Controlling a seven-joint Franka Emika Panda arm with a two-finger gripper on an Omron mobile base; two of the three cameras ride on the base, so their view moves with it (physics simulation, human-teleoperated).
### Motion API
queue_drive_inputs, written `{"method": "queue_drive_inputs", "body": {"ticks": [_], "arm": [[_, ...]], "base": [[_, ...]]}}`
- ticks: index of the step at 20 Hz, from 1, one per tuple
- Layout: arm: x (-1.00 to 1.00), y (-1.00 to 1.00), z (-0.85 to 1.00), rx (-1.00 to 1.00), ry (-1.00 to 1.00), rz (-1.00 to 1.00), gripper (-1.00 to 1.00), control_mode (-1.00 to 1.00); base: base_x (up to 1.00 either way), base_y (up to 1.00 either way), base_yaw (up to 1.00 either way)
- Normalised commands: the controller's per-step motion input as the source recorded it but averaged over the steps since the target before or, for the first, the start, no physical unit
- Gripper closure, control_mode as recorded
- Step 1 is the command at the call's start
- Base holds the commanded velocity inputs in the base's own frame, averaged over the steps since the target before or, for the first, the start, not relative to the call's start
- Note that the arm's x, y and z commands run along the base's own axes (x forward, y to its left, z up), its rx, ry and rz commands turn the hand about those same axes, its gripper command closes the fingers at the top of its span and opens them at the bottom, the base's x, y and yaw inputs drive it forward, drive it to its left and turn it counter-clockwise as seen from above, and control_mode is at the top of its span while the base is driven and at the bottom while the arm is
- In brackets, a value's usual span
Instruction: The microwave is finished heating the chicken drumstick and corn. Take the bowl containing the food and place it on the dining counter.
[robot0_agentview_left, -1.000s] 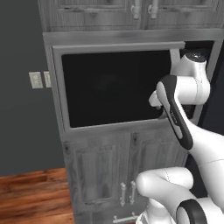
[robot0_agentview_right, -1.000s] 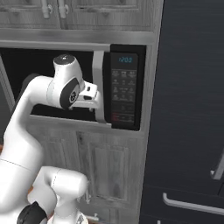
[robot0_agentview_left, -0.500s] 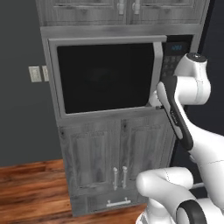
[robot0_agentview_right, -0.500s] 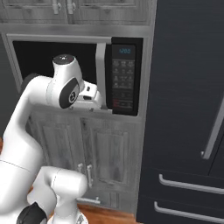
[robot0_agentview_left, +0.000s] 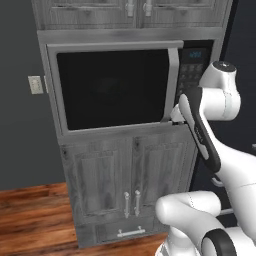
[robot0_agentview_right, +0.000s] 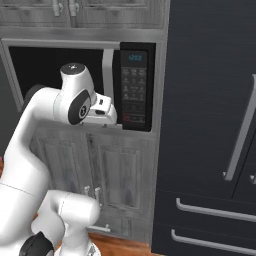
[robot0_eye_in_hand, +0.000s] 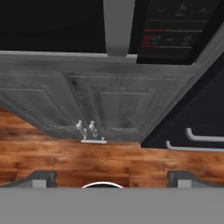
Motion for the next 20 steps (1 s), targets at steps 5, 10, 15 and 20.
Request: {"method": "queue_drive_inputs", "body": {"ticks": [5,10,15,20], "arm": [[0.0,0.0,0.0,0.0,0.0,0.0,-1.0,-1.0],[0.0,0.0,0.0,0.0,0.0,0.0,-1.0,-1.0],[0.14,0.06,0.03,0.0,-0.05,-0.01,-1.0,-1.0],[0.25,0.04,0.57,0.0,-0.35,0.0,-1.0,-1.0]], "base": [[0.0,0.0,0.0],[0.0,0.0,0.0],[0.0,0.0,0.0],[0.0,0.0,0.0]]}}
